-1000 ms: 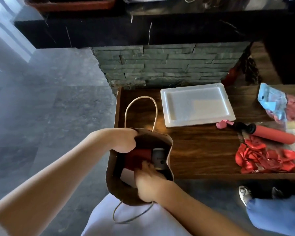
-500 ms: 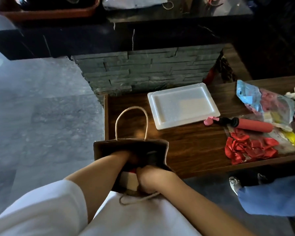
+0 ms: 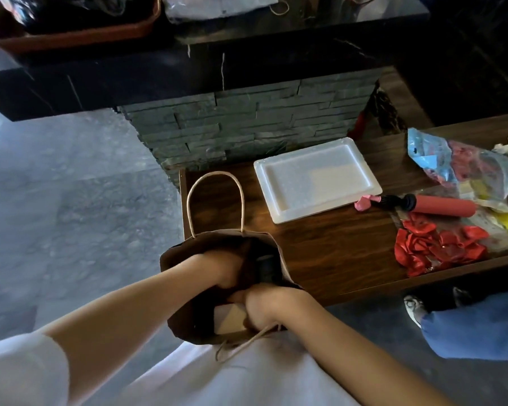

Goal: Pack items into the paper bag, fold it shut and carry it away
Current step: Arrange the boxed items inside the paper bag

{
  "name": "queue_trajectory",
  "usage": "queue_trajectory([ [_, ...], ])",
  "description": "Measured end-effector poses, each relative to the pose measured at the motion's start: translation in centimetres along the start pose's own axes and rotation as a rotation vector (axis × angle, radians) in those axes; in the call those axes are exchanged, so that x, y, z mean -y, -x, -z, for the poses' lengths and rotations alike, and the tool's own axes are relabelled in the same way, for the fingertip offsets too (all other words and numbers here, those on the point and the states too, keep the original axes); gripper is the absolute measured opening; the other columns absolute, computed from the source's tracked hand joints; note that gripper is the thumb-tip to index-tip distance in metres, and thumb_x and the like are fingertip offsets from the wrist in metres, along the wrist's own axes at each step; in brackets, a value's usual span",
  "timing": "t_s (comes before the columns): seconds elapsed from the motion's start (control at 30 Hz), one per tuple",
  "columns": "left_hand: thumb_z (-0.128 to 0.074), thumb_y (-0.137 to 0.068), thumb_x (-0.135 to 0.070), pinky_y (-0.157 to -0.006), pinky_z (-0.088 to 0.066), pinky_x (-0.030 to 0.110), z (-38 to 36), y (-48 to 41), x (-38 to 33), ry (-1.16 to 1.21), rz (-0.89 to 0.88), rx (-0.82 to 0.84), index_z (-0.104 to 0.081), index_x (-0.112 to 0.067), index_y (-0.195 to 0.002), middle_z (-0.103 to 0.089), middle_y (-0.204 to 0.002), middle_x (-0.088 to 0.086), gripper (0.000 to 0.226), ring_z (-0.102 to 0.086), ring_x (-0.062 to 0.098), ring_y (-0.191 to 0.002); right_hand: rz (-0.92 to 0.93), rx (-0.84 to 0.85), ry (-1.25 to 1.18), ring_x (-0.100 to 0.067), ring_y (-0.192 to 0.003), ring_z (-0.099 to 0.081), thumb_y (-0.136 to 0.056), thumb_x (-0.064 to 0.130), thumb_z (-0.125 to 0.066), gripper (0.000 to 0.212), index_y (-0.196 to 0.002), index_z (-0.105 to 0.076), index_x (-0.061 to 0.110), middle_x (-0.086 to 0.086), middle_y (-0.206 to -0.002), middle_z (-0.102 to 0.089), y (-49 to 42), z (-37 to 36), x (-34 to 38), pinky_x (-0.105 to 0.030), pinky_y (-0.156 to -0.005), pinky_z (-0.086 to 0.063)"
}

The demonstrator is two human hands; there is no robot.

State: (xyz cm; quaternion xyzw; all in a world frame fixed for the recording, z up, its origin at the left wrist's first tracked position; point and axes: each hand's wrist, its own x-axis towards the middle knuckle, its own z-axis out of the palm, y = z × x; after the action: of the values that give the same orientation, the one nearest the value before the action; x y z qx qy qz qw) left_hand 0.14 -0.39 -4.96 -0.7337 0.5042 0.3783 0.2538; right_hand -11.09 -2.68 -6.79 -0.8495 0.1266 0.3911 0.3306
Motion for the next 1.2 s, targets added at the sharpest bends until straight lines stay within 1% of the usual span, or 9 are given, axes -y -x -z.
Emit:
queue_trajectory([
  [0.2, -0.048, -0.09, -0.015, -0.095, -0.045, 0.028, -1.4, 0.4, 3.0, 0.254, 0.085, -0.253, -0.052, -0.014, -0.125, -0.059, -0.121, 0.007, 0.035, -0.057, 0.024, -0.111, 0.013, 0.031, 0.034, -0.037, -0.102, -0.06, -0.092, 0.005, -0.052, 0.048, -0.139, -0.046, 0.013, -0.019, -0.122, -0.061, -0.9, 0.0, 0.1, -0.041, -0.086, -0.05],
  [0.37, -0.039, -0.098, -0.019, -0.102, -0.037, 0.028, -3.1, 0.5, 3.2, 0.133, 0.127, -0.053, -0.043, -0.016, -0.137, -0.051, -0.137, 0.008, 0.039, -0.05, 0.024, -0.124, -0.116, 0.04, -0.176, -0.035, -0.121, -0.054, -0.093, 0.009, -0.052, 0.056, -0.147, -0.041, 0.018, -0.014, -0.141, -0.052, -1.4, -0.2, -0.8, -0.037, -0.095, -0.046],
  [0.57, -0.04, -0.094, -0.015, -0.103, -0.043, 0.032, -2.4, 1.2, 3.7, 0.083, 0.112, 0.056, -0.051, -0.014, -0.131, -0.057, -0.13, 0.009, 0.039, -0.056, 0.024, -0.116, -0.356, -0.255, -0.336, -0.032, -0.113, -0.06, -0.091, 0.017, -0.054, 0.038, -0.129, -0.057, 0.011, -0.014, -0.127, -0.062, -0.7, 0.1, -1.9, -0.034, -0.093, -0.051],
  [0.7, -0.041, -0.094, -0.017, -0.096, -0.047, 0.032, -2.4, 0.6, 3.5, 0.558, 0.193, -0.016, -0.056, -0.008, -0.126, -0.062, -0.121, 0.013, 0.036, -0.059, 0.027, -0.11, -0.38, -0.333, -0.739, -0.031, -0.115, -0.057, -0.095, 0.019, -0.048, 0.036, -0.13, -0.056, 0.011, -0.013, -0.127, -0.061, -0.2, 1.7, -1.8, -0.035, -0.095, -0.048],
  [0.8, -0.052, -0.092, -0.035, -0.088, -0.053, 0.04, -2.8, -0.1, 2.7, 1.569, 0.382, 0.166, -0.063, -0.01, -0.12, -0.069, -0.108, 0.014, 0.04, -0.065, 0.029, -0.096, -0.484, -0.307, -1.047, -0.033, -0.125, -0.051, -0.101, 0.03, -0.042, 0.042, -0.134, -0.053, 0.006, -0.014, -0.132, -0.057, -2.0, 3.8, -1.1, -0.035, -0.104, -0.041],
  [0.87, -0.06, -0.081, -0.052, -0.081, -0.055, 0.042, -2.9, -0.5, 2.4, 1.928, 0.491, 0.284, -0.068, -0.015, -0.116, -0.072, -0.111, 0.012, 0.052, -0.069, 0.029, -0.093, -0.482, -0.303, -1.171, -0.031, -0.13, -0.048, -0.103, 0.03, -0.038, 0.043, -0.137, -0.051, 0.006, -0.011, -0.127, -0.056, -3.3, 5.1, -0.9, -0.03, -0.104, -0.037],
  [1.03, -0.063, -0.073, -0.061, -0.086, -0.054, 0.041, -3.0, -1.8, 2.4, 2.017, 0.586, 0.181, -0.07, -0.015, -0.112, -0.073, -0.107, 0.012, 0.061, -0.07, 0.031, -0.095, -0.45, -0.378, -1.258, -0.03, -0.135, -0.045, -0.105, 0.018, -0.033, 0.043, -0.143, -0.043, 0.0, -0.018, -0.148, -0.046, -4.8, 6.2, -1.0, -0.034, -0.106, -0.038],
  [1.1, -0.058, -0.077, -0.063, -0.082, -0.054, 0.037, -2.7, -2.0, 2.5, 2.02, 0.611, 0.161, -0.071, -0.015, -0.111, -0.072, -0.106, 0.011, 0.06, -0.069, 0.028, -0.092, -0.479, -0.411, -1.253, -0.03, -0.132, -0.048, -0.105, 0.021, -0.034, 0.042, -0.14, -0.045, 0.001, -0.019, -0.144, -0.049, -5.4, 6.2, -1.1, -0.035, -0.107, -0.039],
  [1.2, -0.049, -0.081, -0.067, -0.093, -0.05, 0.038, -3.0, -2.5, 3.0, 2.052, 0.652, 0.151, -0.069, -0.018, -0.113, -0.072, -0.109, 0.011, 0.062, -0.066, 0.029, -0.101, -0.57, -0.3, -1.366, -0.03, -0.119, -0.057, -0.101, 0.036, -0.039, 0.044, -0.129, -0.057, 0.007, -0.018, -0.132, -0.059, -5.4, 5.7, -1.4, -0.039, -0.103, -0.045],
])
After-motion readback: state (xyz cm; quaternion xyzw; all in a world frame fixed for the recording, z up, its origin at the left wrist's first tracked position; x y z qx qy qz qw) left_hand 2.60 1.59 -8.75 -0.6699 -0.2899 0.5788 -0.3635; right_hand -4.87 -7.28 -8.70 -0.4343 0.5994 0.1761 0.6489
